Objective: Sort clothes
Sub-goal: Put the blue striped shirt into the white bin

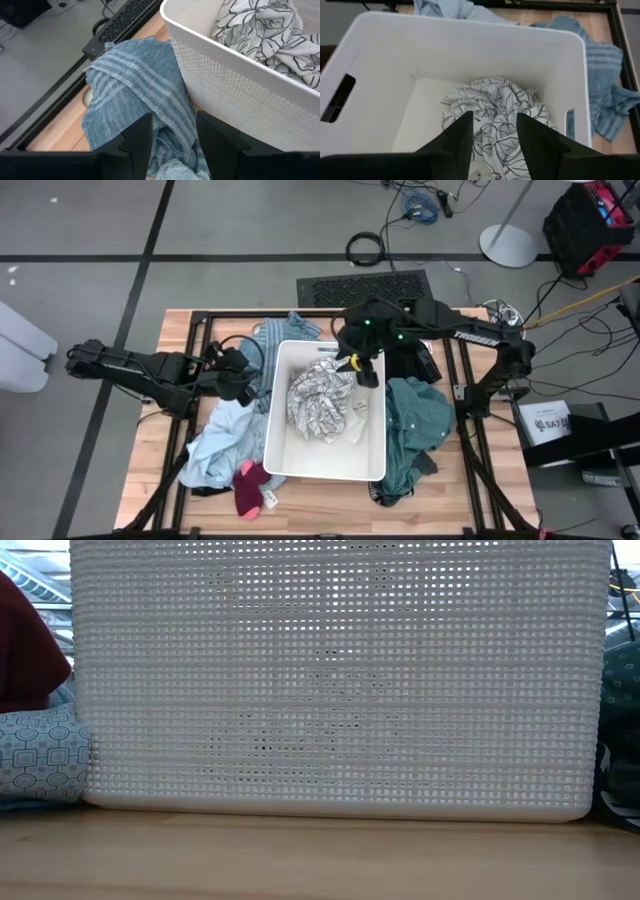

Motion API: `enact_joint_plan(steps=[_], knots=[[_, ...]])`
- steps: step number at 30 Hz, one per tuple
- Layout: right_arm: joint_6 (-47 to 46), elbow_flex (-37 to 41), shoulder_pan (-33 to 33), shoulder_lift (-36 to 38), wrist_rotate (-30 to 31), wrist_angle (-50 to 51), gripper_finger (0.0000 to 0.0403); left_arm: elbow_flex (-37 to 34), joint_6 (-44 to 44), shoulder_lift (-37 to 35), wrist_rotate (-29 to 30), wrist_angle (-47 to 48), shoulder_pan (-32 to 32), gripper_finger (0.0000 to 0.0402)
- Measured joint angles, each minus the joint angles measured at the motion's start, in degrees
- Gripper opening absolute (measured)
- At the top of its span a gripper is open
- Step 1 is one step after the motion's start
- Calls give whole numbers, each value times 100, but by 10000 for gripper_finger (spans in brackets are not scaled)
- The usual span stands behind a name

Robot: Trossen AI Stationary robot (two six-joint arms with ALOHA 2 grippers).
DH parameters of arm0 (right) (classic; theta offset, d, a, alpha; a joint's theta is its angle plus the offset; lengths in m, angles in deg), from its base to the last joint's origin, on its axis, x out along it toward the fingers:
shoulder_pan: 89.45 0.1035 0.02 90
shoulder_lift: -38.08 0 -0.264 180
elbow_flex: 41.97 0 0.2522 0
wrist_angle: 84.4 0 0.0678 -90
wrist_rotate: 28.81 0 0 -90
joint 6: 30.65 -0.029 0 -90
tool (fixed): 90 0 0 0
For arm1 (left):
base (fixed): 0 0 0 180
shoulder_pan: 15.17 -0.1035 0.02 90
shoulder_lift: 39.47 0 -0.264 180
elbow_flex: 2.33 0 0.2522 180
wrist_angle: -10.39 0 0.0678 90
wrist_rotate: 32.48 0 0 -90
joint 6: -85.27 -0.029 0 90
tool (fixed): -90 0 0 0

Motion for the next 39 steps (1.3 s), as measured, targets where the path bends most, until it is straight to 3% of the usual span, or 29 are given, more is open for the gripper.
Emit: enact_joint_plan(steps=[7, 13, 17, 23, 27, 32, 39], knots=[[-134, -121, 68, 0, 1, 313, 139, 0, 823, 132, 245, -75, -316, 162], [-141, -121, 129, 0, -3, 310, 139, 61, 795, 432, -58, -251, -1300, 162], [-150, -121, 136, 0, -1, 310, 139, 100, -66, 433, -838, -555, -2283, 162], [-105, -121, 142, 0, -1, 312, 139, 105, -1571, 629, -3049, -1197, -4148, 162], [-97, -121, 181, 0, 0, 413, 139, 105, -1925, 1061, -4034, -1179, -5118, 162], [-118, -121, 190, 0, -3, 559, 139, 105, -2303, 1789, -5143, -1293, -5572, 162], [-145, -121, 188, 0, -1, 607, 139, 105, -2518, 2612, -5243, -1546, -5596, 162]])
